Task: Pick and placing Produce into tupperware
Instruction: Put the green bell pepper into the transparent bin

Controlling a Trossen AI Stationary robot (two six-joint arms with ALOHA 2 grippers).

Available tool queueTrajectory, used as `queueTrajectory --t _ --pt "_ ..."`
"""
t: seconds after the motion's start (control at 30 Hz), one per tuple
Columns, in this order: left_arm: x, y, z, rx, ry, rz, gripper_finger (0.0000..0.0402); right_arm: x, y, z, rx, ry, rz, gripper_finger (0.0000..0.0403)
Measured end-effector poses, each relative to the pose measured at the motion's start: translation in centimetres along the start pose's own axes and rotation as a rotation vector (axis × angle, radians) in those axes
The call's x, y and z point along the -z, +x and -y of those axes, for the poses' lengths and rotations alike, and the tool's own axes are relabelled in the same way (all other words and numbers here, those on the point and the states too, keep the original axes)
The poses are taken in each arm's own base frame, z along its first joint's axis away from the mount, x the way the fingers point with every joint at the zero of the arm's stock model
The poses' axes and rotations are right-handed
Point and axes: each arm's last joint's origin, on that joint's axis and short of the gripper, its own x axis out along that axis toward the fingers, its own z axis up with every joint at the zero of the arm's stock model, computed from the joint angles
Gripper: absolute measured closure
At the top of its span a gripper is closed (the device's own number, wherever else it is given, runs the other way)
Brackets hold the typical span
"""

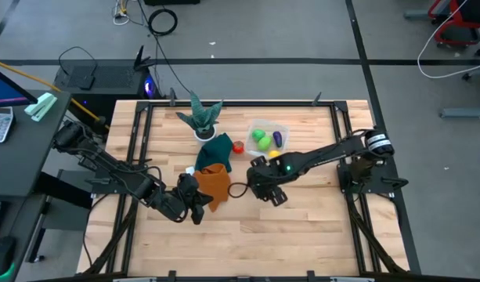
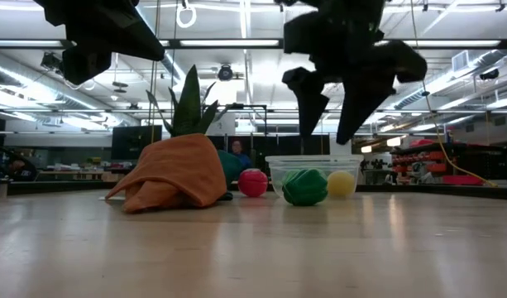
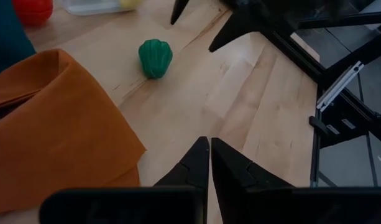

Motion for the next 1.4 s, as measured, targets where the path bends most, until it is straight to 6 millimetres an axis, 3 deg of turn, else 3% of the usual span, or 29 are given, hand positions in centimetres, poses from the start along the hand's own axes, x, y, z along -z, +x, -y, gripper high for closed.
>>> queueTrajectory --t 0.37,0.63,0.93,1.17,1.4 --pt "0.0 0.0 0.0 0.001 -0.002 0.001 0.0389 0.7 2.7 1.9 -0.014 -0.044 -0.058 0.0118" --pt "0.0 0.0 0.0 0.001 -0.006 0.002 0.0377 1.1 3.0 3.1 -0.060 0.000 -0.027 0.0118" --pt "0.0 0.0 0.0 -0.001 -0.007 0.002 0.0388 0.6 3.8 3.4 -0.061 0.005 0.026 0.0115" --pt "0.0 0.0 0.0 -0.001 -0.010 0.002 0.0384 0.8 5.9 3.3 -0.091 0.008 -0.025 0.0115" --pt "0.0 0.0 0.0 -0.001 -0.013 0.002 0.0378 0.7 6.8 3.3 -0.094 0.019 -0.027 0.0120"
